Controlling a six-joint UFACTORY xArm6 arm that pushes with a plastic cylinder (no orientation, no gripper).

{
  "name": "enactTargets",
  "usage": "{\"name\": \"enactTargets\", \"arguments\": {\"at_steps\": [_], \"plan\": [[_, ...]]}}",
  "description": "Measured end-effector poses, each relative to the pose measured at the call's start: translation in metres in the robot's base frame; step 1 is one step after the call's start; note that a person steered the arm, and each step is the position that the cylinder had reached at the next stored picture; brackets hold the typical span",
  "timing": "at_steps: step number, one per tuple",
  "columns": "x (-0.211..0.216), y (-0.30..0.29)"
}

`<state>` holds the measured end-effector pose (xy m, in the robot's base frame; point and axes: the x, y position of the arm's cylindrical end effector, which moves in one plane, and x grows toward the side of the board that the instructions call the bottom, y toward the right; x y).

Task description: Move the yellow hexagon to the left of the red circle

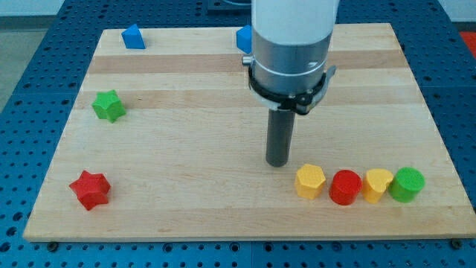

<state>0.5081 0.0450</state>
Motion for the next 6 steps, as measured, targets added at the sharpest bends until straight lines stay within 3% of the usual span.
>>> {"name": "enactTargets", "arguments": {"at_steps": [2,6], "plan": [[-0.006,0.032],[0.023,0.032]]}}
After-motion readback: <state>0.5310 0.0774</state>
